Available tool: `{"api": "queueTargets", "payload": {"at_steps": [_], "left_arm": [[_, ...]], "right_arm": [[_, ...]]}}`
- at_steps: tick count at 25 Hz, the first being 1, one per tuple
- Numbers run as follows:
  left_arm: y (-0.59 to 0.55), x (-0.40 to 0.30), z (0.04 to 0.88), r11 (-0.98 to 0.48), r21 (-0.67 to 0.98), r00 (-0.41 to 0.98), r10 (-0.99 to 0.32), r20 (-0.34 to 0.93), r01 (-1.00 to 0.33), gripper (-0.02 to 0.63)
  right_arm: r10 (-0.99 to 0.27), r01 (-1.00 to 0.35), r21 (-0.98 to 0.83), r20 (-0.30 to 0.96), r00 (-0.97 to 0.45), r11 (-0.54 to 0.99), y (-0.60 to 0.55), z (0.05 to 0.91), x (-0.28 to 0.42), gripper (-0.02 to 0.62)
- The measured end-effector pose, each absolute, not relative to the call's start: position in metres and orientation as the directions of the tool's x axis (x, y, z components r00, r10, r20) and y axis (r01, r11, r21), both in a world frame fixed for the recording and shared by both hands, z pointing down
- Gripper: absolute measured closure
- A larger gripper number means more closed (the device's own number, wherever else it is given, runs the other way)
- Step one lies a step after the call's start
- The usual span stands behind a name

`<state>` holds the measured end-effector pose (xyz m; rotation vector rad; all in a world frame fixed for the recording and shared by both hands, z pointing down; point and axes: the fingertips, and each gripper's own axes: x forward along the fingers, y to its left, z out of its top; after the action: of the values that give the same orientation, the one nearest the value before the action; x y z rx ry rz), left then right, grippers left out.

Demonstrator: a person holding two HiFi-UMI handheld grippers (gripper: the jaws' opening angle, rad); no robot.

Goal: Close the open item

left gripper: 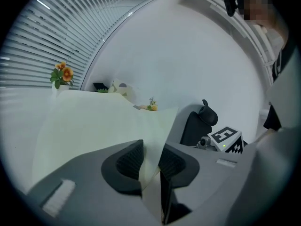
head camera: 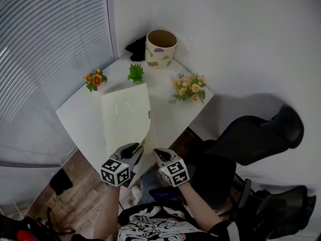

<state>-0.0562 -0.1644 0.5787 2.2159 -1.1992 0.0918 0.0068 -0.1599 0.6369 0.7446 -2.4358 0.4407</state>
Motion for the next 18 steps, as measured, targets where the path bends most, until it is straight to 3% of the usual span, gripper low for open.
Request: {"api": "queueTargets", "payload": {"at_steps": [18], "left_arm": [[-0.172,-0.041,0.61,-0.431,0.431,0.609,-0.573,0.549,-0.793,0.515]], "right_arm": [[-0.393,-0.592,-0.179,0.595,-0.701,0.786,-0.161,0.639,0.007,0.592]]}}
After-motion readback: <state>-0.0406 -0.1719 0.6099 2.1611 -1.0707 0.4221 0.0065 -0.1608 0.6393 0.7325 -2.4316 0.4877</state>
